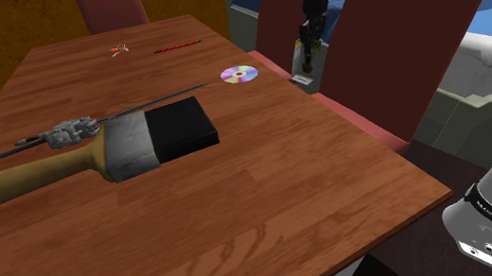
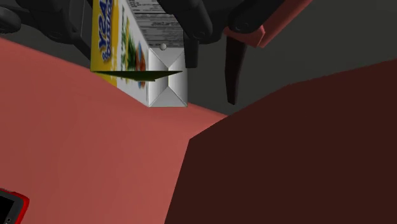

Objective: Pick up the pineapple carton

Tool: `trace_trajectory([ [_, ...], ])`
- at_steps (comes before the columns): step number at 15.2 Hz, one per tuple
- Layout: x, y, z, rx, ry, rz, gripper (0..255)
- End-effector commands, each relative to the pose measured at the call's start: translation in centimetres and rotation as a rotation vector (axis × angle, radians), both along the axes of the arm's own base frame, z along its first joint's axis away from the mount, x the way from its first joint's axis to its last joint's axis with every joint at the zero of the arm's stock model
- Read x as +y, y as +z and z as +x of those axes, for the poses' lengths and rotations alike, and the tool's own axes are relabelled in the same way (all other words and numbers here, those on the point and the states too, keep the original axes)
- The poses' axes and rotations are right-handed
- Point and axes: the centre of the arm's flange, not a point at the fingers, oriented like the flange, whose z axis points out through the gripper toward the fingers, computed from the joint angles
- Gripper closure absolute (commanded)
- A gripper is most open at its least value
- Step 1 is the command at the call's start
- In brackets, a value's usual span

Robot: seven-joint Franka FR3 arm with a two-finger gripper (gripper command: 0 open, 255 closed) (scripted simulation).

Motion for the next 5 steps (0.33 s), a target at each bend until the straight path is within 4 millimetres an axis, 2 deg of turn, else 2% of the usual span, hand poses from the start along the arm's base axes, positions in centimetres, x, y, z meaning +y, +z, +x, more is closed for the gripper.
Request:
trace_trajectory([
  [1, -0.1, 1.2, 0.0, 0.000, 0.000, 0.000, 255],
  [3, -0.1, 2.3, 0.0, 0.000, 0.000, 0.000, 255],
  [5, -0.1, 2.4, 0.0, 0.000, 0.000, 0.000, 255],
])
